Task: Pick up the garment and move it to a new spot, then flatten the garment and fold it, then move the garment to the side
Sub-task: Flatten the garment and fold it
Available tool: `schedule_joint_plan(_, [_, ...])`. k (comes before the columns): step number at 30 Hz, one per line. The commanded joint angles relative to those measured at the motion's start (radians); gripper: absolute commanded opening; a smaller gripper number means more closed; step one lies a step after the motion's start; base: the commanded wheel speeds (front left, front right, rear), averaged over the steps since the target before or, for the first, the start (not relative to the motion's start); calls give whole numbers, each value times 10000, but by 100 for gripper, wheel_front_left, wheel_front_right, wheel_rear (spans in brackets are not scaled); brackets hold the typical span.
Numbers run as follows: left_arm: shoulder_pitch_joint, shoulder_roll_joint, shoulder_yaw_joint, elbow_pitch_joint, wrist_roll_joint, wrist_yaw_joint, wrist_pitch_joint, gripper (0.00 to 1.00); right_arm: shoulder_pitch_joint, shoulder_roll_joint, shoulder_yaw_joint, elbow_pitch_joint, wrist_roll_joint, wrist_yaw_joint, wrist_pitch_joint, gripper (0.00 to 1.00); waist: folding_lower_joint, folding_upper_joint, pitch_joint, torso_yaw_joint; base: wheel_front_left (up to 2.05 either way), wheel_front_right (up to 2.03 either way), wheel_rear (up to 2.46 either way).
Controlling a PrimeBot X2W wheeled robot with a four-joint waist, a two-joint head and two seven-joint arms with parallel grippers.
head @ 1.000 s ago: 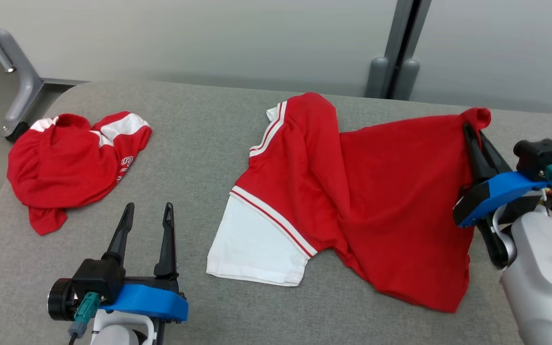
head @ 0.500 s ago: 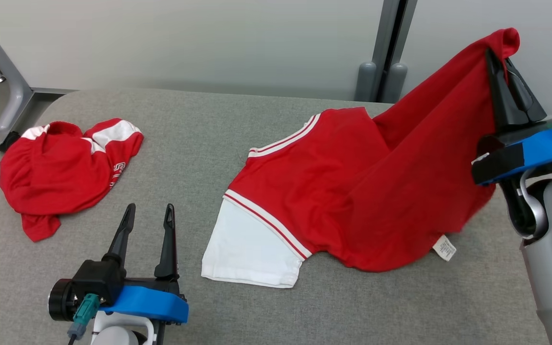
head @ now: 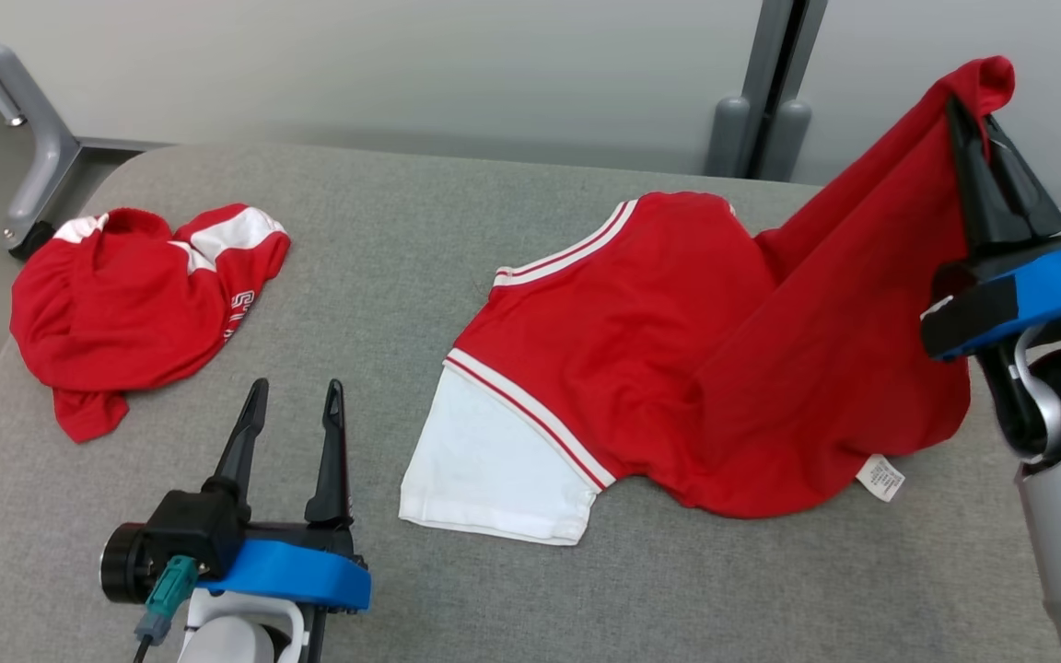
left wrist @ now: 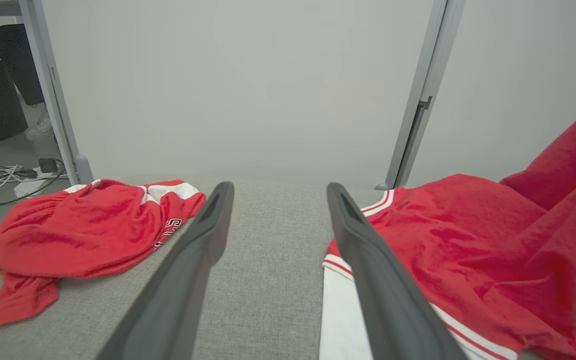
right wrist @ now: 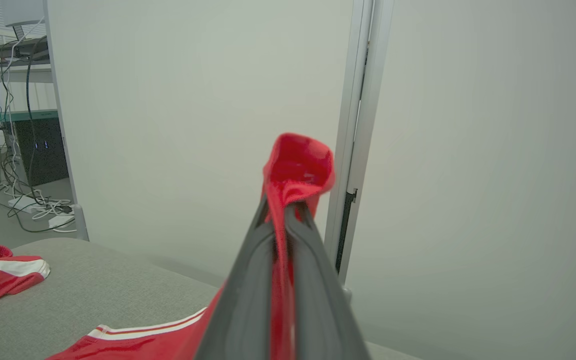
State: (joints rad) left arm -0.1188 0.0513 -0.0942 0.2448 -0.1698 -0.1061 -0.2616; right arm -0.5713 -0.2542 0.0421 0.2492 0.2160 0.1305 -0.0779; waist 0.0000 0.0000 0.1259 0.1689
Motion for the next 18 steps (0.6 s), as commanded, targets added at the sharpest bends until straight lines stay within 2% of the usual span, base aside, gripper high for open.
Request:
schedule_joint_plan(1, [-193, -15, -68, -70, -60, 27, -51, 100, -210, -87, -78, 95, -129, 6, 45, 0, 0, 0, 154, 124, 0, 0, 0])
schedule_joint_plan(8, [-638, -16, -426, -94, -248, 94, -51, 100, -1368, -486, -119, 1160, -535, 6, 126, 0, 0, 0, 707, 610, 0, 0, 0])
schedule_joint_plan(18, [-1444, -18, -1092, -94, -684, 219, -51, 100, -3915, -1322, -432, 4086, -1336, 6, 82, 0, 0, 0, 1732, 1539, 0, 0, 0])
